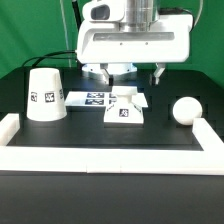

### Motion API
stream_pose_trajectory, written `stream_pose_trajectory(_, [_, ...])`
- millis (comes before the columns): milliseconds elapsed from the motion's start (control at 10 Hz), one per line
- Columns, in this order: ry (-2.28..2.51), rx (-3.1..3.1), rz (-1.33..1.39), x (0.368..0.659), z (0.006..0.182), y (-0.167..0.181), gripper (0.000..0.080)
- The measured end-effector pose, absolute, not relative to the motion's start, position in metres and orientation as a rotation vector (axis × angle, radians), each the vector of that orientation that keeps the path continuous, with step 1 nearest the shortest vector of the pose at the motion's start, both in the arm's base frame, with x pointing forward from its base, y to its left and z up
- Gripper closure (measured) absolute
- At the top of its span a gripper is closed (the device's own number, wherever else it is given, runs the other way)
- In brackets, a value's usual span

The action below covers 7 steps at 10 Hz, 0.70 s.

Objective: Assemble lamp

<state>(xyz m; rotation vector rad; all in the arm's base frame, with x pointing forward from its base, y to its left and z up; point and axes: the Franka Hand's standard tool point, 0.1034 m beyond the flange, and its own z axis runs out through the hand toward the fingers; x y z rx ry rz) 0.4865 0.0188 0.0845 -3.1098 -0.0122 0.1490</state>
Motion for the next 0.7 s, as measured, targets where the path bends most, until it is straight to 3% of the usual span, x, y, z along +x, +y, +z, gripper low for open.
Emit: stream_pose_trajectory(700, [0.029,-3.112,0.156,0.4759,0.0809,0.0161,0.0100])
